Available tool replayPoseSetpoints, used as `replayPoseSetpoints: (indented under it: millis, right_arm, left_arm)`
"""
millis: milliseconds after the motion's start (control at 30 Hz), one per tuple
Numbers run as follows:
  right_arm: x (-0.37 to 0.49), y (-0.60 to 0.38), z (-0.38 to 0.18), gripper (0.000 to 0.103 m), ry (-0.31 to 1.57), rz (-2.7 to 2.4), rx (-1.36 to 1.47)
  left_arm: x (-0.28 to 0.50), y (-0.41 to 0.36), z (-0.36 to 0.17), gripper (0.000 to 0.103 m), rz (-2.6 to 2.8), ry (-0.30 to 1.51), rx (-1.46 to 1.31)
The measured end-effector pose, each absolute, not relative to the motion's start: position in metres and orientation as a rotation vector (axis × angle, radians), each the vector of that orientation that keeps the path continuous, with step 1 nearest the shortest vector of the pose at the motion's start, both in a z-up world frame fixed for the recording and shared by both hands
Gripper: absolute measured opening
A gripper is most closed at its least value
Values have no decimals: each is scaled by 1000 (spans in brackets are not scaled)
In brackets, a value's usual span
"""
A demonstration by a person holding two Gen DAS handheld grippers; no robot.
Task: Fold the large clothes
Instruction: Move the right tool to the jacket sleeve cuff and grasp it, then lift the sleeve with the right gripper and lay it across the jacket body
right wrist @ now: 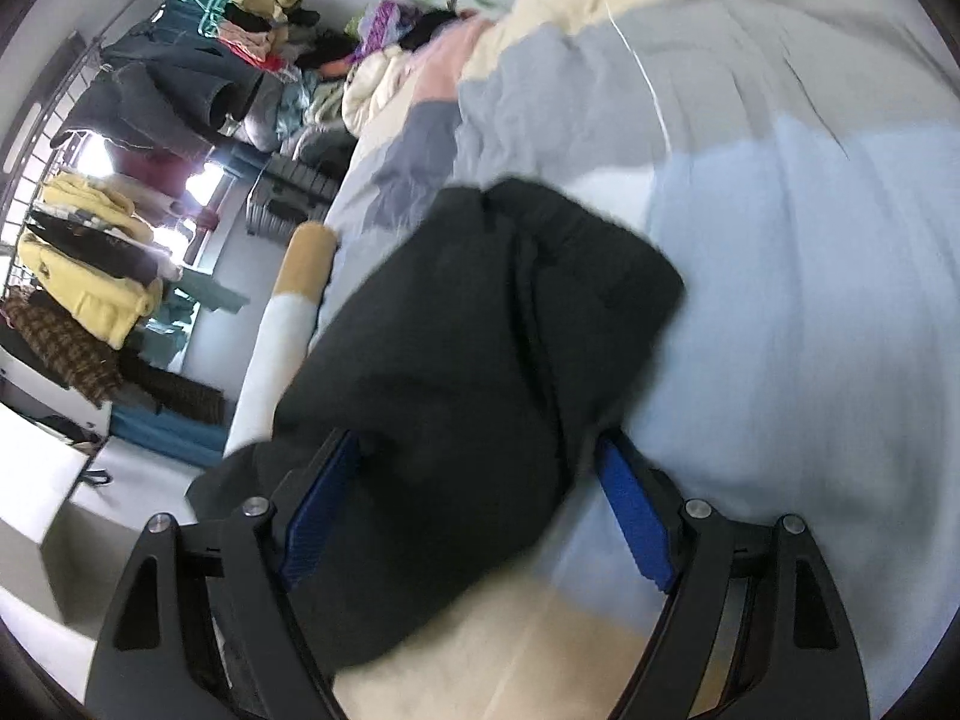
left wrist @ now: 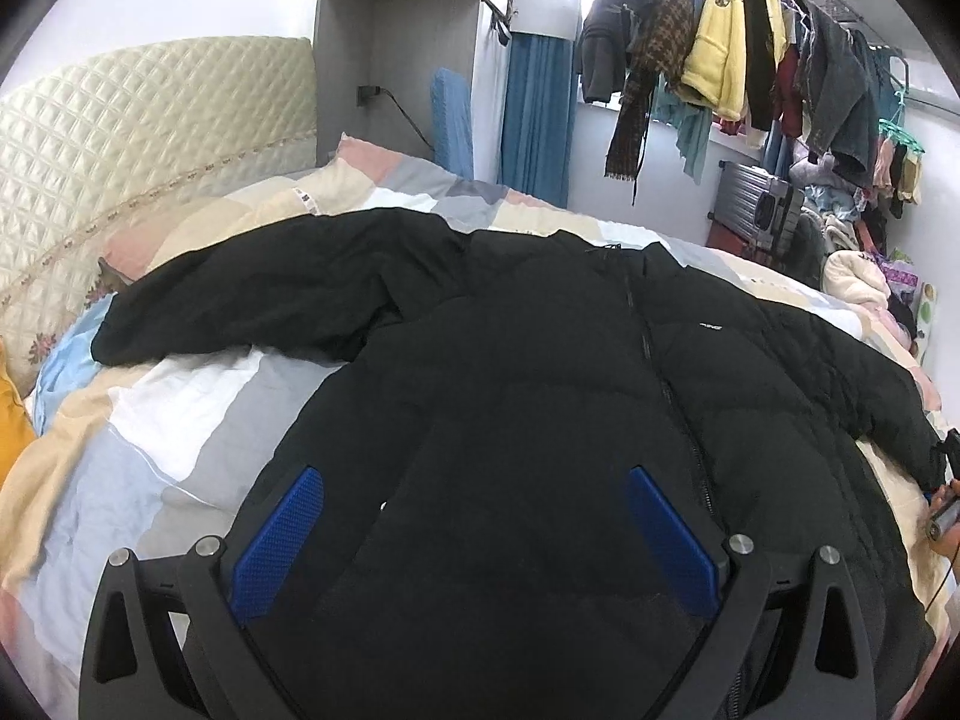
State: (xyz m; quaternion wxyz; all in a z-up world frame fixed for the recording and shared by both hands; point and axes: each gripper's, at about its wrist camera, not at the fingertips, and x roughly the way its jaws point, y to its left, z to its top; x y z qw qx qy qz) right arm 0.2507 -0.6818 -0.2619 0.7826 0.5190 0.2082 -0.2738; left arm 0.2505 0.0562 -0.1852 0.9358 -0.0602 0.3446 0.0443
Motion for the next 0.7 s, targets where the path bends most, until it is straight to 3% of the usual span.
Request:
replayPoseSetpoints:
  millis: [100,167,200,267,300,333,433,700]
  right_arm:
    - [266,-691,-256,81,460,-605,1028]
    - [269,-696,-250,75,456,-630,997]
    - [269,-698,-246,68,444,-629,996]
    - [271,-705,-232,42,430,-615,981]
    - [272,-709,-226,24,435,-611,979]
    - [274,-713,-217,19,440,-605,981]
    - [277,-711,-176,12,415,-597,896]
    - [289,-668,-48,10,329,-554,679]
  left_arm:
    - [253,56,-186,102,112,704,-108]
    - [254,55,-187,102,119,701,-94]
    - [253,55,-187,102,119,700,-90]
    - [252,53,-186,102,120,699,-79]
    - [251,52,-185,102,119,697,-76]
    - [250,52,-184,102,117,695,-73]
    - [247,51,-181,102,114,689,-58]
    - [235,63,-164,102,145,650,-32]
